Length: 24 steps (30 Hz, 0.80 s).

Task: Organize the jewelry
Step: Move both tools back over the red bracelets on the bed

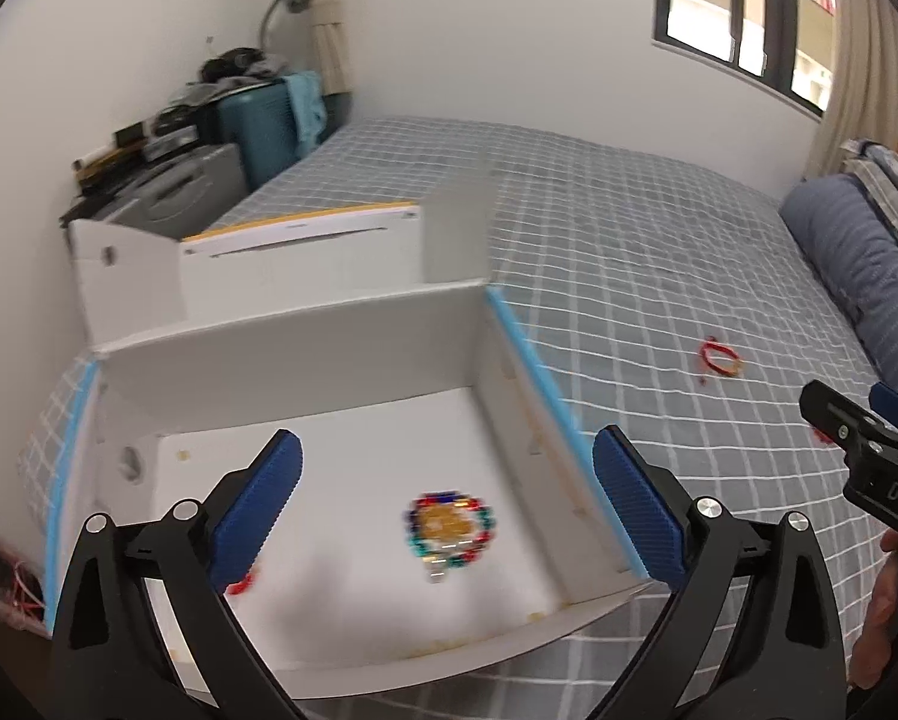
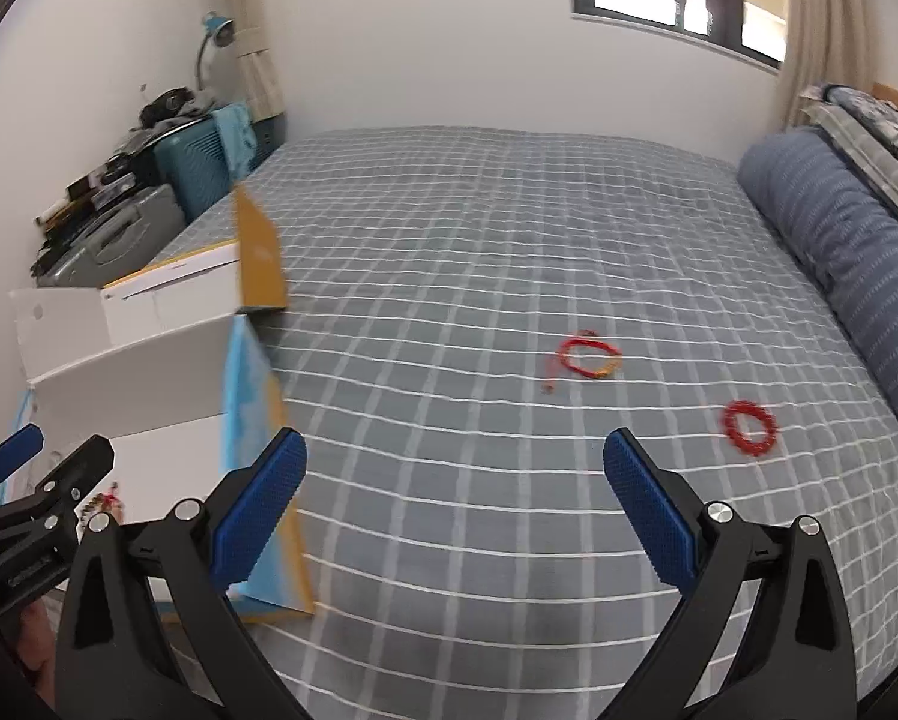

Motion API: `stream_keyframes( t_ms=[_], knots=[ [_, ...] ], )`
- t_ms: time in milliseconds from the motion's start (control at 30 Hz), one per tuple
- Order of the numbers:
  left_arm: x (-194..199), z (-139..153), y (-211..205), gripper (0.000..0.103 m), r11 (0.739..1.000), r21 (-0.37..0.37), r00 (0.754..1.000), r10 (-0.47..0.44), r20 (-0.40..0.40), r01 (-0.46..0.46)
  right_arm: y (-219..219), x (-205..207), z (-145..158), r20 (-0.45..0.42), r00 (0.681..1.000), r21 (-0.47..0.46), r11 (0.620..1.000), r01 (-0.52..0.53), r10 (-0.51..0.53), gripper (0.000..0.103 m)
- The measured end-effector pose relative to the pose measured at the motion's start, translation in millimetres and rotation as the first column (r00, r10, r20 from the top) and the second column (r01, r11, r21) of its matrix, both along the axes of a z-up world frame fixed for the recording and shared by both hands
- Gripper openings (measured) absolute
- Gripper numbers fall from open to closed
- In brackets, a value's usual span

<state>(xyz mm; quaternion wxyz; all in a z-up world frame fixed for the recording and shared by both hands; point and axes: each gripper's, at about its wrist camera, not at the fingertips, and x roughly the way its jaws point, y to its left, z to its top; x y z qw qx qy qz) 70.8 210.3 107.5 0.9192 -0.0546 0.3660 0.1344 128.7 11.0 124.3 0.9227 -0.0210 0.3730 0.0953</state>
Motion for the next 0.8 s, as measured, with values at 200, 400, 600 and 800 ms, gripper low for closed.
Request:
stream_keyframes(
  t_ms=[200, 400, 600, 800],
  knots=[
    [35.0, -7.1, -55.4, 0.097, 0.996, -0.020, 0.995, -0.093, -0.024, 0.092, -60.9, 13.1, -6.8, -0.009, 0.995, -0.017, 0.995, 0.097, -0.098, 0.095],
    [69.0, -10.4, -116.6, 0.097, 0.981, 0.001, 0.981, -0.193, -0.028, 0.194, -117.5, 31.1, -19.0, -0.025, 0.982, -0.014, 0.982, 0.189, -0.189, 0.095],
    [111.4, -21.4, -165.5, 0.097, 0.966, -0.017, 0.964, -0.260, -0.045, 0.260, -161.5, 48.1, -34.9, -0.042, 0.968, -0.027, 0.968, 0.248, -0.249, 0.095],
    [164.8, -38.9, -197.7, 0.097, 0.959, -0.049, 0.958, -0.281, -0.064, 0.278, -195.5, 76.9, -59.8, -0.071, 0.955, -0.058, 0.957, 0.285, -0.289, 0.095]
  ],
)
